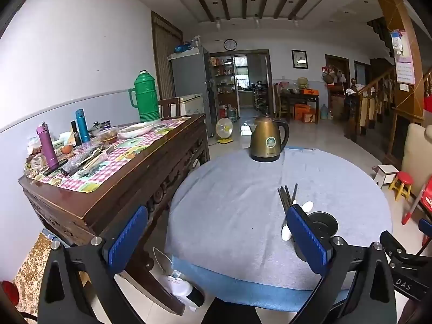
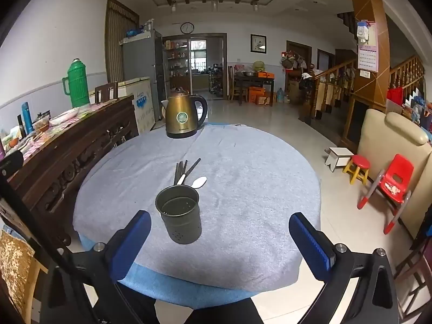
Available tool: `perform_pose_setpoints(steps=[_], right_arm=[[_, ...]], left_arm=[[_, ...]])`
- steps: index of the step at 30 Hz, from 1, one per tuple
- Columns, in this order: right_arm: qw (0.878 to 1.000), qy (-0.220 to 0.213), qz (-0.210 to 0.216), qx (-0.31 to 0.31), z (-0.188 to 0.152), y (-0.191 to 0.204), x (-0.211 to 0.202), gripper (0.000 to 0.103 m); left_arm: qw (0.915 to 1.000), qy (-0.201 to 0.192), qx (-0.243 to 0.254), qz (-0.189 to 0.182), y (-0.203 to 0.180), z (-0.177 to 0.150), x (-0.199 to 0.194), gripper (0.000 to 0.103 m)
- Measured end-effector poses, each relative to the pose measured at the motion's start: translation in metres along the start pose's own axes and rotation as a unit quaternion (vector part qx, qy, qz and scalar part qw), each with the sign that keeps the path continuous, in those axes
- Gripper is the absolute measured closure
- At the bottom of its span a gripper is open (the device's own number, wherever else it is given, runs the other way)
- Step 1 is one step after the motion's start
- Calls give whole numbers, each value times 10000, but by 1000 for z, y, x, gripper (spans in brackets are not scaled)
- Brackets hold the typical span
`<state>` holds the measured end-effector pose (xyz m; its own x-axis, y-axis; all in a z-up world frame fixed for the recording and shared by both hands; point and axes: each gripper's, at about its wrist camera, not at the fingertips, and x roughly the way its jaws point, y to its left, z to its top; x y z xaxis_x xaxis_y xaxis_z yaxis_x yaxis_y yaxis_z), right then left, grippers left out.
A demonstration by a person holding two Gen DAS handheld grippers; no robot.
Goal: Organize utensils
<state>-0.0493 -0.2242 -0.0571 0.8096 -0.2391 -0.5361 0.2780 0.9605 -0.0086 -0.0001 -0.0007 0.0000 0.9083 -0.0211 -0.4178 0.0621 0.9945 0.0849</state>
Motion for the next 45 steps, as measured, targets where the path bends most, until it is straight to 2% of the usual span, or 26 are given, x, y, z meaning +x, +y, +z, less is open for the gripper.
perform_pose_setpoints(steps=[9, 10, 21, 25, 45], right_arm=[[9997, 150, 109, 126, -5, -3, 13, 0], [9997, 173, 93, 114, -5, -2, 14, 0], [9991, 369, 83, 177, -17, -10, 25, 0], [9982, 479, 198, 303, -18, -15, 28, 0], [9993, 371, 29, 18, -16, -4, 19, 0]], left_arm=[[9990, 204, 246, -318, -6, -5, 5, 1], [9995, 286, 84, -38, -9, -8, 13, 1], [9975, 627, 246, -226, -20, -19, 20, 1], [9971, 633, 320, -269, -24, -22, 18, 1], [9958, 798, 338, -312, -27, -29, 26, 1]])
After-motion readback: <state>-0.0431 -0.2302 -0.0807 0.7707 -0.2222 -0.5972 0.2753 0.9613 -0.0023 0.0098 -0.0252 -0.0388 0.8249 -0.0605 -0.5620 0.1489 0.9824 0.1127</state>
